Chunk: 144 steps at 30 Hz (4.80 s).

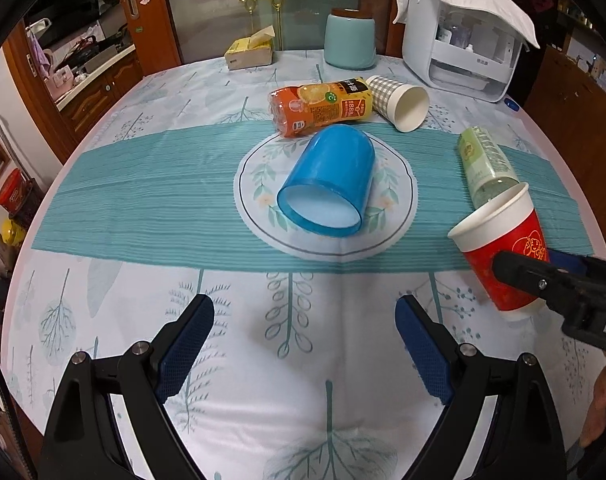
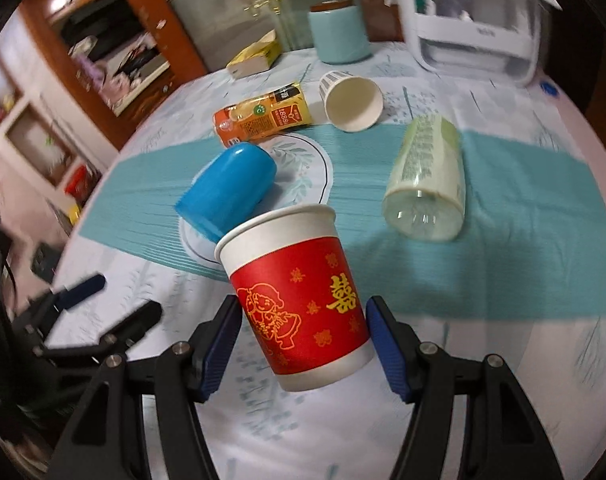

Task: Flip cup upright
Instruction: 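Lift the red cup with the right gripper and rotate it rim up, then lower the upright red cup onto the tablecloth with the right gripper, then grasp the red cup with the left gripper and lift it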

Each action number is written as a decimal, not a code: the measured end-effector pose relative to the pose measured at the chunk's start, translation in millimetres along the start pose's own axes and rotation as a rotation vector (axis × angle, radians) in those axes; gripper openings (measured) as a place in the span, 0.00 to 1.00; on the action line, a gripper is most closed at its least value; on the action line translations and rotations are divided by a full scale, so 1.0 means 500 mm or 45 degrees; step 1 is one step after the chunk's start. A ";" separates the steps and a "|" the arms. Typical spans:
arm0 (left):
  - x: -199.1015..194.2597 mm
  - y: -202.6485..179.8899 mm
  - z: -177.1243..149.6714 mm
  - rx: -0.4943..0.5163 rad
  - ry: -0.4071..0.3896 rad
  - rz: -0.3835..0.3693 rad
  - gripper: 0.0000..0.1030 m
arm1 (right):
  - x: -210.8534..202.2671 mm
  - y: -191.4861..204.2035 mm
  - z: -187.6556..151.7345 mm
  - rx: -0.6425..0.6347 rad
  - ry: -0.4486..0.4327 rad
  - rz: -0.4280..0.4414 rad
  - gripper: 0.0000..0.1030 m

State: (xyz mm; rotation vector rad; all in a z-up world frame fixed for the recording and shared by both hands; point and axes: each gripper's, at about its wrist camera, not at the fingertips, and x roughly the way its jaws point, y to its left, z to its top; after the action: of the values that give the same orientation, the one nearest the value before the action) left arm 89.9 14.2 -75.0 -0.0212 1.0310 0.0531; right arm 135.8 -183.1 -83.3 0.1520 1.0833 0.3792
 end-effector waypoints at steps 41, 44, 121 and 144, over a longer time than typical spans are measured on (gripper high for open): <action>-0.040 0.037 -0.100 -0.040 0.078 -0.074 0.88 | 0.089 0.042 -0.161 0.776 0.174 0.267 0.65; -0.044 0.032 -0.103 -0.029 0.071 -0.079 0.88 | 0.078 0.046 -0.161 0.724 0.156 0.242 0.65; 0.027 -0.082 -0.066 0.056 0.279 -0.382 0.88 | -0.070 -0.024 -0.196 0.085 -0.124 -0.308 0.71; 0.114 -0.114 -0.016 0.120 0.630 -0.500 0.76 | -0.038 -0.046 -0.186 0.133 -0.052 -0.232 0.71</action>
State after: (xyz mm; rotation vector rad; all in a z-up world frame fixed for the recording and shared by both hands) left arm 115.4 -41.3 -128.5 -0.1566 1.5055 -0.3755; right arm 51.2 -217.5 -118.1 0.1515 1.0678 0.1555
